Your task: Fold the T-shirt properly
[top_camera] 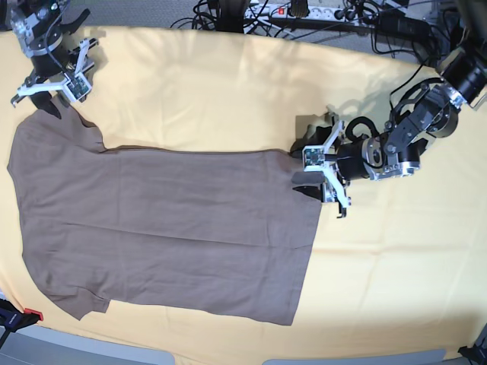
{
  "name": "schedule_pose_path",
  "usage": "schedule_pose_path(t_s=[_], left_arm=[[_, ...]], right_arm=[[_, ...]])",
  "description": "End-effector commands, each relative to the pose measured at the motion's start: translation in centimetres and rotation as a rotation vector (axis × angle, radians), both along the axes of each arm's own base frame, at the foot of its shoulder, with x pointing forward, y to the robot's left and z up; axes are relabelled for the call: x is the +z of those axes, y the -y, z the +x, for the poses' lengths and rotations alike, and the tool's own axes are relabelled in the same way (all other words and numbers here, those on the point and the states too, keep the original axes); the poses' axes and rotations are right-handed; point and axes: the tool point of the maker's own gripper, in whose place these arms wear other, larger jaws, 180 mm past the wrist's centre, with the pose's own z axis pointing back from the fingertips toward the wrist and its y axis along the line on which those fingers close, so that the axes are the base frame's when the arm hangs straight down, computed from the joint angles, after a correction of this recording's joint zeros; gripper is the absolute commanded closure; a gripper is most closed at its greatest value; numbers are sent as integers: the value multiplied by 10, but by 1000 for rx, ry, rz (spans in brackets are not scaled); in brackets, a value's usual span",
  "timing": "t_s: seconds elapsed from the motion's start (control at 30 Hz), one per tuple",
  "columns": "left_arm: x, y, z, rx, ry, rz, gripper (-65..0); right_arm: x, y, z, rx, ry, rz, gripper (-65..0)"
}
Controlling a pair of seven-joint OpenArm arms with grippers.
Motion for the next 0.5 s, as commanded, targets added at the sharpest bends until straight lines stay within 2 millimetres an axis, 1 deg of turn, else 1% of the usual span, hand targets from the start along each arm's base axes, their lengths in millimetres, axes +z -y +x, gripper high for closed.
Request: schedule_pose_path(t_s=[0.0,0.1,0.2,0.4,0.43,0.47], left_arm=[[-1,-9,7,9,20,49,-391],[-1,-9,8,12,20,49,-391],[-1,-10,8,13,19,51,-390],[-1,-11,8,13,20,52,-390],[-1,-11,8,13,20,52,-385],[-1,-11,8,14,20,52,-337]], right_arm=[[1,4,6,8,10,-3,-349],[-15,18,13,-1,-29,-18,-349],[-29,30,15,-2,-77,-31,-349],[-49,64,24,-70,-133,-28,-349],[-53,67,25,-63,-153,-29,-349],[-55,68,25,-57,-168,-22,-345]])
